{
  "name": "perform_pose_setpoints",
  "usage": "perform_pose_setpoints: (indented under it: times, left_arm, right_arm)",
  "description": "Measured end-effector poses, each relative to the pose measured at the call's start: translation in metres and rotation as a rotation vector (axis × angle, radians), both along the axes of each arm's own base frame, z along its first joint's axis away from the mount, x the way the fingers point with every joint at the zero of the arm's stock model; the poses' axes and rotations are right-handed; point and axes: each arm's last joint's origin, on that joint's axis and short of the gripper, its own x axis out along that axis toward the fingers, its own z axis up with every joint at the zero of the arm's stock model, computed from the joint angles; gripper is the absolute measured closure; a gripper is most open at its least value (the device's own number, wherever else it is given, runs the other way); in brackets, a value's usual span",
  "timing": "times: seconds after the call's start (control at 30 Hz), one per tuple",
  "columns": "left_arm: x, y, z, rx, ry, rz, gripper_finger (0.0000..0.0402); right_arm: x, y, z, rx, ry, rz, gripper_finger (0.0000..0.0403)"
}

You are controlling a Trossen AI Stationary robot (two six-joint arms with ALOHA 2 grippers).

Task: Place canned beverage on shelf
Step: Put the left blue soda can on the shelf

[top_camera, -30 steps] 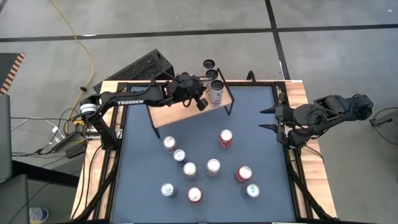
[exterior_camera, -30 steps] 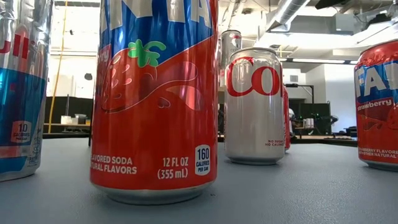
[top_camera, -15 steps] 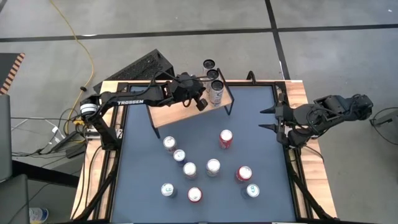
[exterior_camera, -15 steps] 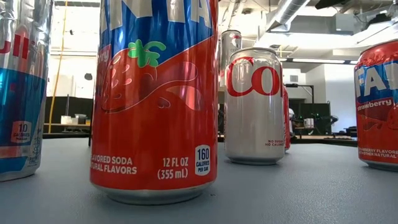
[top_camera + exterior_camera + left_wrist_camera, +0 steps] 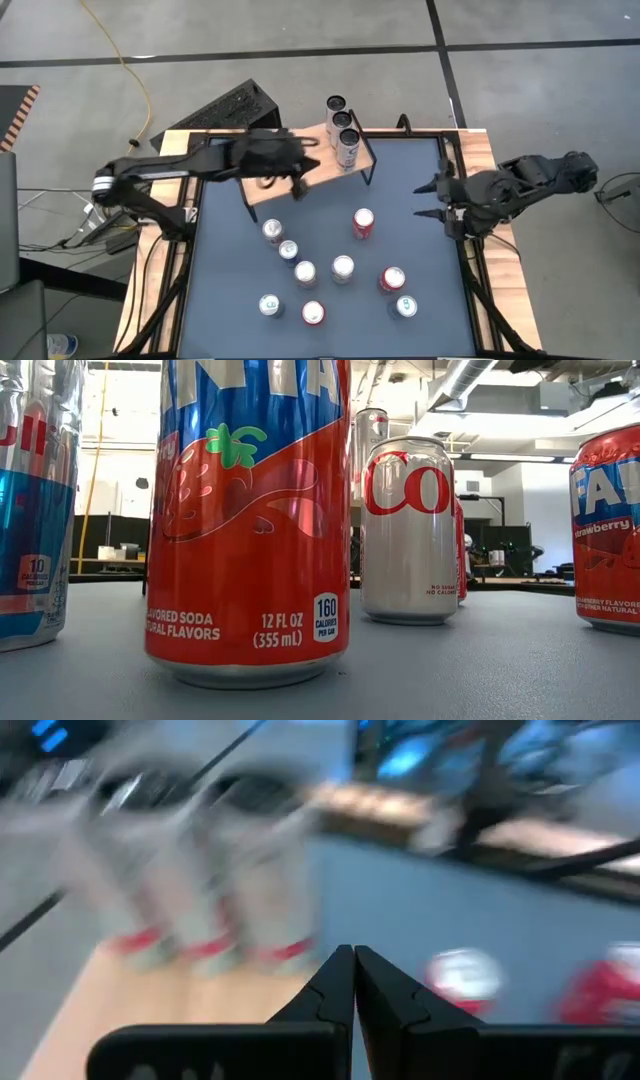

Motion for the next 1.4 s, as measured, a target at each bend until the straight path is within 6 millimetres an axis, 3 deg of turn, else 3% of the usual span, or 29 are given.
perform_pose_setpoints:
  times: [0.2,0.37,0.6,0.77,0.97,1.2,1.4]
  left_arm:
    - [-0.037,-0.051,0.031,0.027,-0.082,-0.188,0.0401]
    - [-0.048,-0.085,0.033,0.122,-0.046,-0.283,0.0401]
    - [-0.051,-0.102,0.028,0.176,0.005,-0.314,0.0401]
    - [-0.055,-0.114,0.019,0.06,0.079,-0.423,0.0401]
    - [-0.058,-0.136,0.012,-0.044,0.127,-0.476,0.0401]
    - [-0.061,-0.169,0.012,-0.048,0.069,-0.487,0.0401]
    - [-0.035,-0.206,-0.011,-0.028,0.068,-0.554,0.0391]
  right_arm:
    - [0.036,0.012,-0.011,-0.081,0.058,0.055,0.0162]
    - [0.069,0.022,-0.024,-0.122,0.095,0.086,0.0143]
    - [0.11,0.032,-0.04,-0.07,0.072,0.115,0.0099]
    - [0.128,0.041,-0.051,-0.002,0.075,0.168,0.0079]
    - [0.118,0.062,-0.065,0.219,0.273,0.22,0.0074]
    - [0.095,0.092,-0.047,0.375,0.404,0.225,0.0074]
    - [0.072,0.119,-0.042,0.439,0.488,0.202,0.0075]
